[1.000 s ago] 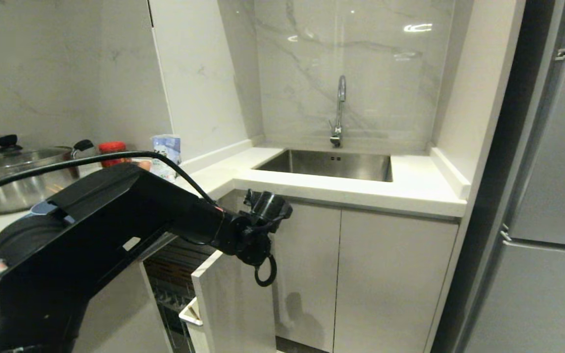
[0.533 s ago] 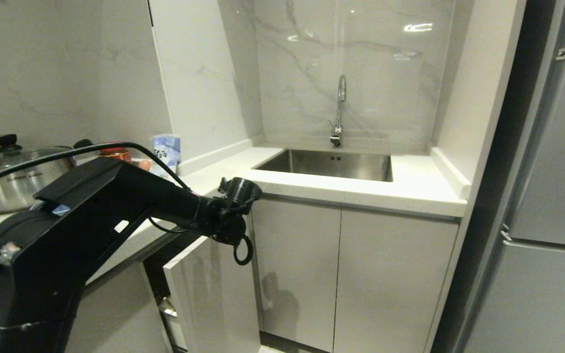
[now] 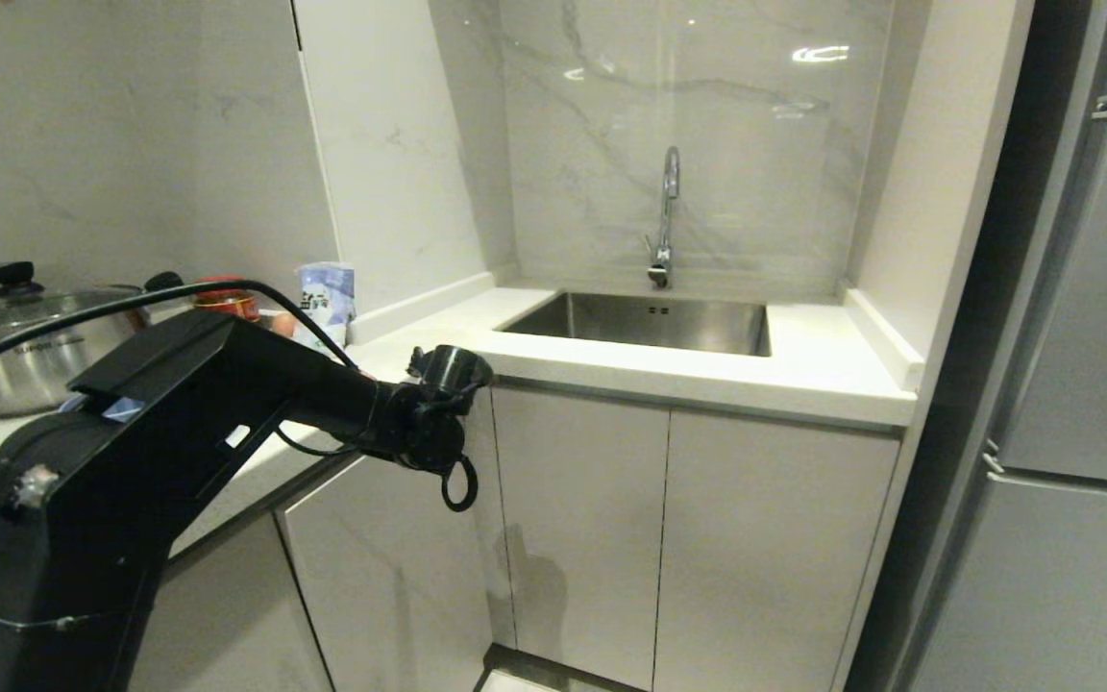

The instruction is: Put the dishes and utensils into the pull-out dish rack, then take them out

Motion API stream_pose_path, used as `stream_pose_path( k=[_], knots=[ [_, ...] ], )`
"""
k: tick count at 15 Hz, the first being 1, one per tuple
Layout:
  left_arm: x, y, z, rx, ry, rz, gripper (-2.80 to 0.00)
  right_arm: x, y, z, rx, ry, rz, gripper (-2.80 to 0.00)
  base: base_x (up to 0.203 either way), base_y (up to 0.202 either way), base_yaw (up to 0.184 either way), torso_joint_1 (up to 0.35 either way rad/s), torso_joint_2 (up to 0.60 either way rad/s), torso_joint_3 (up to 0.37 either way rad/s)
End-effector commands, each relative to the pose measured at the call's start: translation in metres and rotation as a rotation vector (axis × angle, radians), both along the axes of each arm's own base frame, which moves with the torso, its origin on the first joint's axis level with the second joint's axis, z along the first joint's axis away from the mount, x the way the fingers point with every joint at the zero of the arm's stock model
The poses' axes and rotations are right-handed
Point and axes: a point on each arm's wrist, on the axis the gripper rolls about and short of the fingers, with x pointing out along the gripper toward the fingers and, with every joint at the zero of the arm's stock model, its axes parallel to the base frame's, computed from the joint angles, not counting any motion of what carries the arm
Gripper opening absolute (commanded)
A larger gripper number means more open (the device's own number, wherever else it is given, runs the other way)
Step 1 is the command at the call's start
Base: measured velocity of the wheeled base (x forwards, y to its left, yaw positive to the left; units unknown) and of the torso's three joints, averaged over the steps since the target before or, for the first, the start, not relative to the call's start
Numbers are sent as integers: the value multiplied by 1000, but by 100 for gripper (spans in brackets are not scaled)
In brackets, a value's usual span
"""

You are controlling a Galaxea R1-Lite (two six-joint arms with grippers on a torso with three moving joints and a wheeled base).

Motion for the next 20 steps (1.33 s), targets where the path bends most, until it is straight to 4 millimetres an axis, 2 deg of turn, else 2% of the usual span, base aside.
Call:
stream_pose_path(
  k=[1, 3, 5, 8, 11, 13, 15, 17, 20],
  knots=[
    [-8, -10, -4, 9, 15, -25, -280, 2, 0, -7, 1, 25, 1, -280, 0, 0, 0, 0, 0, 0],
    [-13, -17, -1, 4, 11, -41, -280, 2, 0, -7, 1, 25, 1, -280, 0, 0, 0, 0, 0, 0],
    [-23, -22, 17, -11, -17, -62, -280, 2, 0, -7, -1, 25, 1, -280, 0, 0, 0, 0, 0, 0],
    [-44, -23, 62, -67, -95, -100, -280, 2, 0, -7, -1, 25, 1, -280, 0, 0, 0, 0, 0, 0],
    [-78, -12, 126, -181, -204, -175, -280, 2, 0, -7, 0, 25, 1, -280, 0, 0, 0, 0, 0, 0],
    [-112, 2, 173, -271, -293, -246, -280, 2, 0, -7, 0, 25, 1, -280, 0, 0, 0, 0, 0, 0],
    [-158, 23, 215, -353, -375, -356, -280, 2, 0, -7, 0, 25, 1, -280, 0, 0, 0, 0, 0, 0],
    [-205, 48, 242, -379, -446, -468, -280, 2, 0, -7, -1, 25, 1, -280, 0, 0, 0, 0, 0, 0],
    [-289, 104, 275, -339, -640, -539, -280, 2, 0, -7, -1, 25, 1, -280, 0, 0, 0, 0, 0, 0]
  ],
)
